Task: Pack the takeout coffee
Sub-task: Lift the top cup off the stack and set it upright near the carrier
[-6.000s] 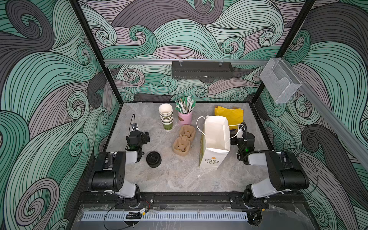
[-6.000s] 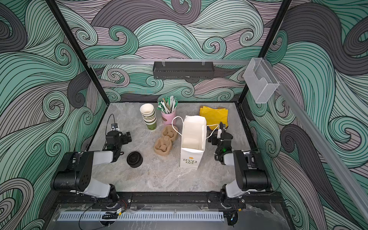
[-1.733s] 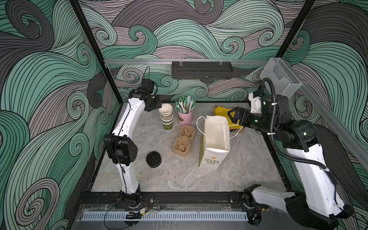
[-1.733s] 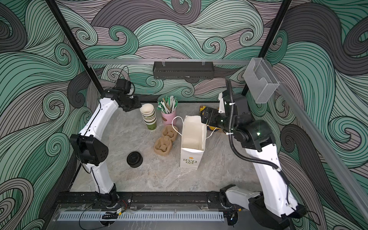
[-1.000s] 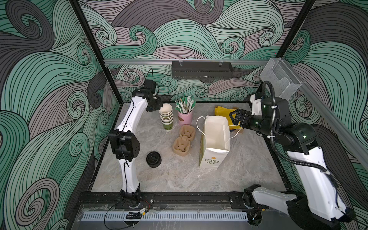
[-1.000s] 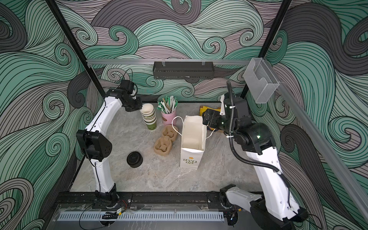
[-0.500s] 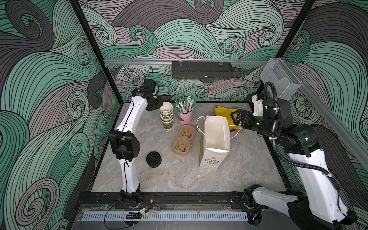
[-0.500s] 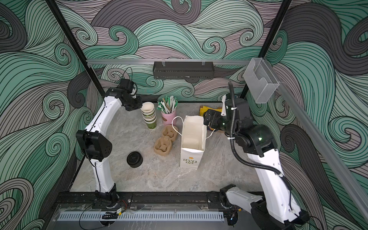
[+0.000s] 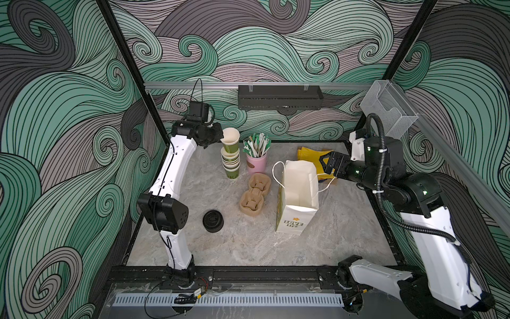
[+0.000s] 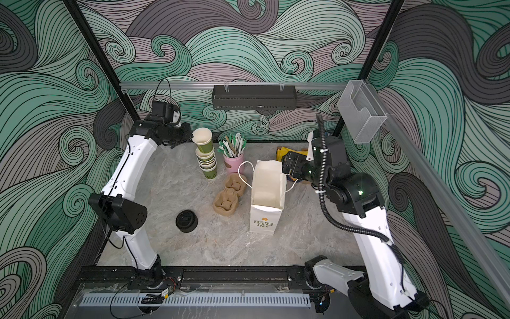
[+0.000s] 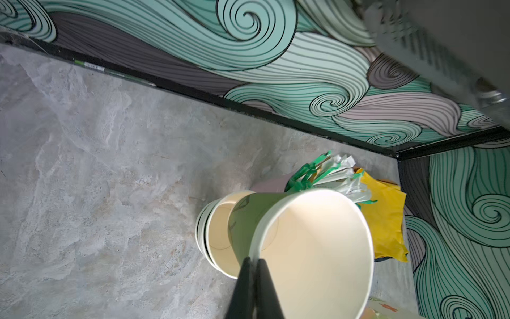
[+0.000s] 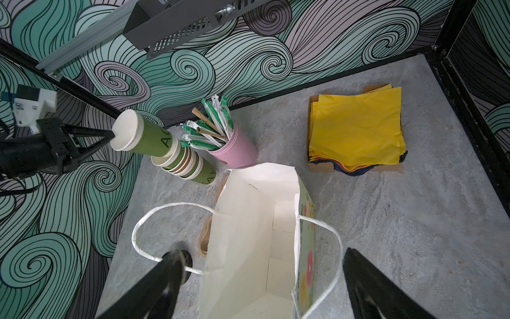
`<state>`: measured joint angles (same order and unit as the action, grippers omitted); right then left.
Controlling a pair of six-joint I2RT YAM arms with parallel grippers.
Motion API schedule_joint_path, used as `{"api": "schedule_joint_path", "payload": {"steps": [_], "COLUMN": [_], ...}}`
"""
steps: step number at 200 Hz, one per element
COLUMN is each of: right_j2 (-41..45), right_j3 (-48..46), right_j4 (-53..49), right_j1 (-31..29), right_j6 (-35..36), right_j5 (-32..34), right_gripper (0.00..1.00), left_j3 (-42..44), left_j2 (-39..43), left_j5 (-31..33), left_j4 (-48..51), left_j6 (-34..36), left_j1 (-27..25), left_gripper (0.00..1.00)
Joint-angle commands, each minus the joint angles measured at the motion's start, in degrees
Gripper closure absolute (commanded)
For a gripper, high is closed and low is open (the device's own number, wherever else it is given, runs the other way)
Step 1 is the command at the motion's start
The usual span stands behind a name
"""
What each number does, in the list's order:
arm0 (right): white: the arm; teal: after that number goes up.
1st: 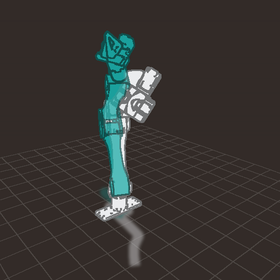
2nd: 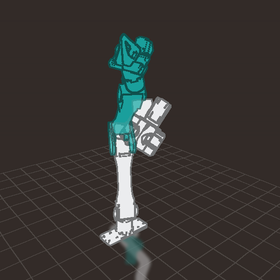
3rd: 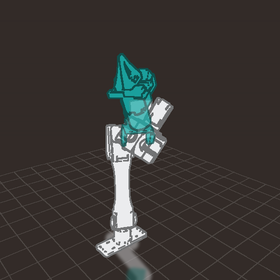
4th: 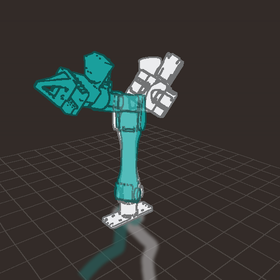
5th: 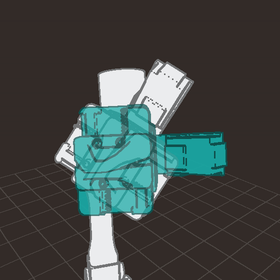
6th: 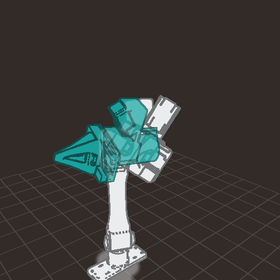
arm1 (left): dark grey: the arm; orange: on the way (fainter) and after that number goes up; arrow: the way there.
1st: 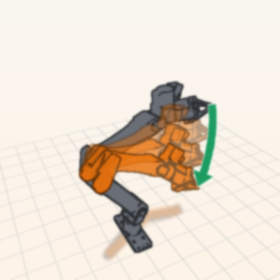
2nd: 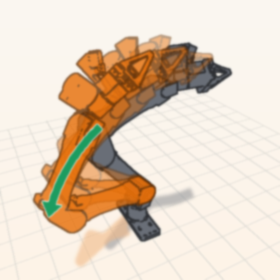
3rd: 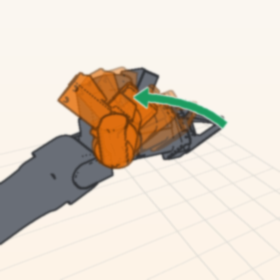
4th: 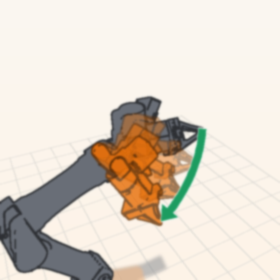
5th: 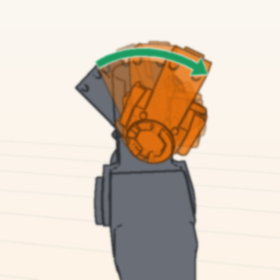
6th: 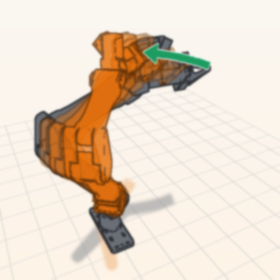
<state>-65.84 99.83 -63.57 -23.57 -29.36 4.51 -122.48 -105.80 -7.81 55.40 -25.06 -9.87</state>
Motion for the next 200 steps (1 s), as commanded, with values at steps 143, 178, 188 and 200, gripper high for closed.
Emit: {"api": "schedule_joint_path", "payload": {"steps": [143, 178, 188, 200], "right_j2": [-1.5, -2.5, -2.7, -2.9], "right_j3": [-1.6, -1.3, -1.1, -1.0], "right_j4": [2.9, 3.4, 3.4, 3.3], "right_j1": [-0.2, -0.2, -0.2, -0.2], "right_j6": [1.5, 2.4, 2.6, 2.9], "right_j5": [-1.2, -1.7, -1.9, -2.0], "right_gripper": [0.07, 0.07, 0.07, 0.07], "left_j3": [47.2, 58.3, 60.5, 62.9], "left_j2": [46.7, 51.3, 50.6, 49.5], "left_j5": [2.4, 5.5, 5.7, 6.6], "left_j4": [2.1, 0.6, -1.0, -3.3], "left_j6": [-19.4, -20.5, -19.6, -19.0], "left_j1": [-15.9, -24.9, -27.1, -29.1], "left_gripper": [1.00, 1.00, 1.00, 1.00]}}
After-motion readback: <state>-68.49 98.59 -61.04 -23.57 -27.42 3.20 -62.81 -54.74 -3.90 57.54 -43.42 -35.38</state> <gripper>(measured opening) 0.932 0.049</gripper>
